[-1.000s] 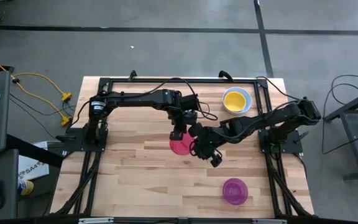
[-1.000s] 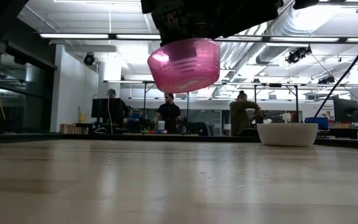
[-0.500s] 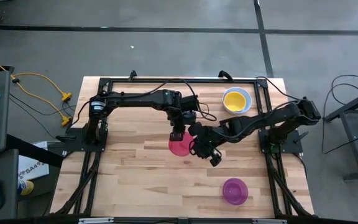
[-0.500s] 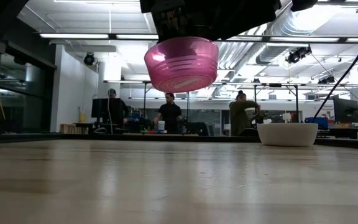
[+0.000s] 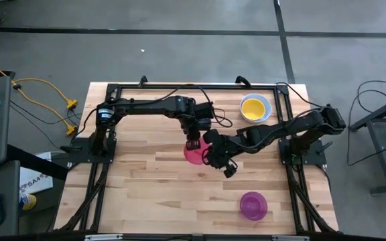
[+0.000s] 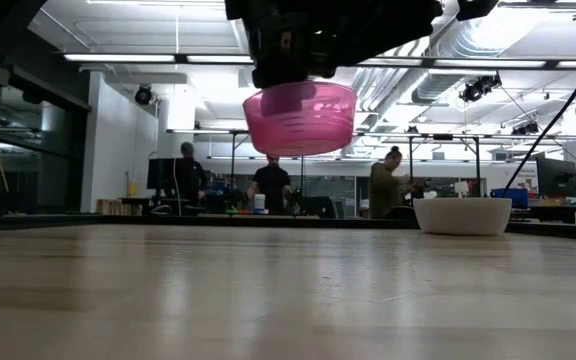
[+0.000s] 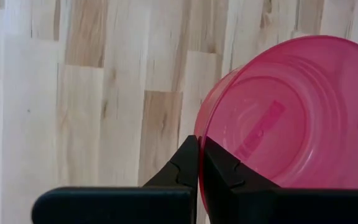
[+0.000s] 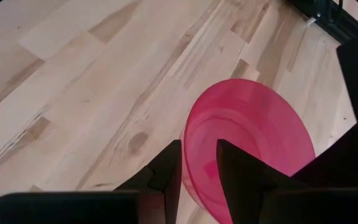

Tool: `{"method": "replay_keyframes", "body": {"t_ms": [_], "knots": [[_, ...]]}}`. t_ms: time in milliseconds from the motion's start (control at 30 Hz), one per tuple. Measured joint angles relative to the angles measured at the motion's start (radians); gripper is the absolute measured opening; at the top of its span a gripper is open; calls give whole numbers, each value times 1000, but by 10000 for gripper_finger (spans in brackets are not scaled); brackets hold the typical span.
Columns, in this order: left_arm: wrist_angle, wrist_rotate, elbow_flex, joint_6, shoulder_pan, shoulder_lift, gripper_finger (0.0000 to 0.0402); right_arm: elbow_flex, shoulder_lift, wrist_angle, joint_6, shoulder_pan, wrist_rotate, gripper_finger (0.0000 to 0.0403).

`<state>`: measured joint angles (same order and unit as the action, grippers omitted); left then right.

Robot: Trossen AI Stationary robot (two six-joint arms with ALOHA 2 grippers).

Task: Nest bowls inside each other
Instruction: Stack the pink bowl on top of the yellow bowl

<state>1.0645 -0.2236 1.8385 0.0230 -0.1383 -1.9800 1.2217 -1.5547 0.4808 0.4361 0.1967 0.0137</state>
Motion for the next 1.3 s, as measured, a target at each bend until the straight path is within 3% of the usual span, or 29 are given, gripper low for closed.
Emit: {"method": "replay_keyframes", "body": {"t_ms": [267,433,800,1000,1300], "knots": [[16,-4,0,-1,2,0,0,0,0,5,-32,6,14,94],[15,-59,0,-97,14,0,0,0,0,24,-32,7,21,94],[7,-59,0,-236,27,0,0,0,0,0,-17,28,11,94],[-27,-113,-1,-246,27,0,0,0,1,-1,-4,34,14,94],[-29,-98,-1,-256,27,0,0,0,-18,-16,15,34,8,94]]}}
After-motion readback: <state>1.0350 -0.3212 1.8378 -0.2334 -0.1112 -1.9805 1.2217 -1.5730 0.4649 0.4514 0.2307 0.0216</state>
